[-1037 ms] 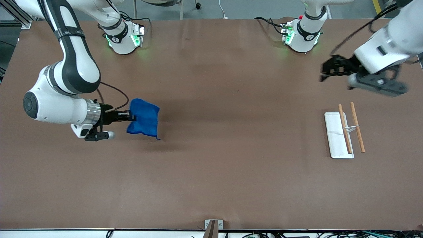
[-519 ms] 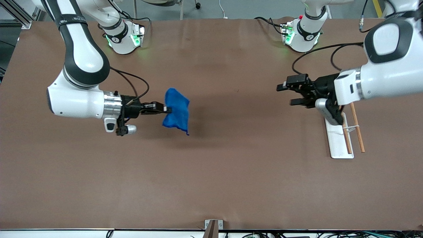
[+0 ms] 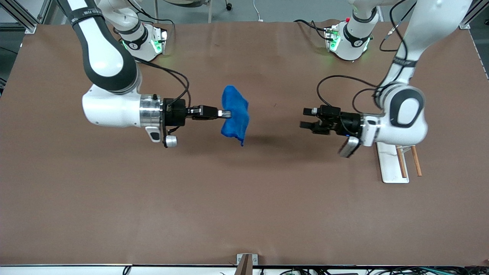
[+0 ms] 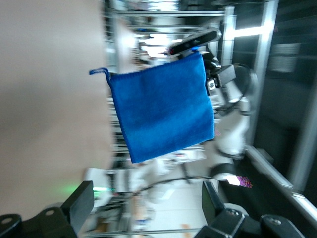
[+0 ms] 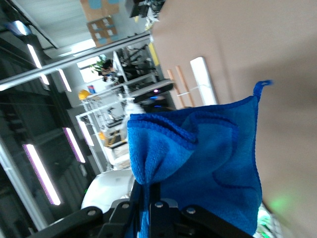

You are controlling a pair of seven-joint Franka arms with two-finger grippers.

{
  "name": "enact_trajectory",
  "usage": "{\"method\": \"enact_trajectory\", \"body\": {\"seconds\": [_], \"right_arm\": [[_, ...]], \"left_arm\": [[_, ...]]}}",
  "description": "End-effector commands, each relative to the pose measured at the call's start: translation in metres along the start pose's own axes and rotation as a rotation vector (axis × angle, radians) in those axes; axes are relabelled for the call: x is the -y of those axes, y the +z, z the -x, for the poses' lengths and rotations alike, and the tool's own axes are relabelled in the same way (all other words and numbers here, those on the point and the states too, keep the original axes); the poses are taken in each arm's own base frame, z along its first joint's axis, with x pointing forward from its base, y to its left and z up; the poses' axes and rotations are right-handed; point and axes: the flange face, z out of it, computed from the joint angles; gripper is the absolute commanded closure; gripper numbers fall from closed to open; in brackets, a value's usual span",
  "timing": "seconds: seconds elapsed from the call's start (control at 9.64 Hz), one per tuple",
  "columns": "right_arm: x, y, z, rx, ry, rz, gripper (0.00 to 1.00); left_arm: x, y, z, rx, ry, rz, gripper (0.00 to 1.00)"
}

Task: Right arm passes towel to left arm to hang
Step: 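Carry the towel toward the left gripper while the left gripper reaches it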

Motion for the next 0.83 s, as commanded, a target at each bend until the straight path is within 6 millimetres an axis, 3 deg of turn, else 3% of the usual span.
{"method": "enact_trajectory", "body": {"seconds": [0.0, 0.41, 0.52, 0.73], "right_arm": [[0.008, 0.024, 0.013, -0.016, 0.011, -0.128, 1.0], [0.027, 0.049, 0.028, -0.05, -0.012, -0.197, 1.0], [0.036, 0.054, 0.031, -0.067, -0.013, -0.216, 1.0], [0.039, 0.06, 0.032, -0.074, -0.011, -0.222, 1.0]], "left_arm": [[0.065, 0.007, 0.008, -0.024, -0.022, 0.195, 0.07], [0.072, 0.071, 0.008, -0.117, -0.023, 0.357, 0.13], [0.073, 0.078, 0.008, -0.126, -0.027, 0.369, 0.16], [0.069, 0.077, 0.007, -0.126, -0.02, 0.371, 0.33]]}}
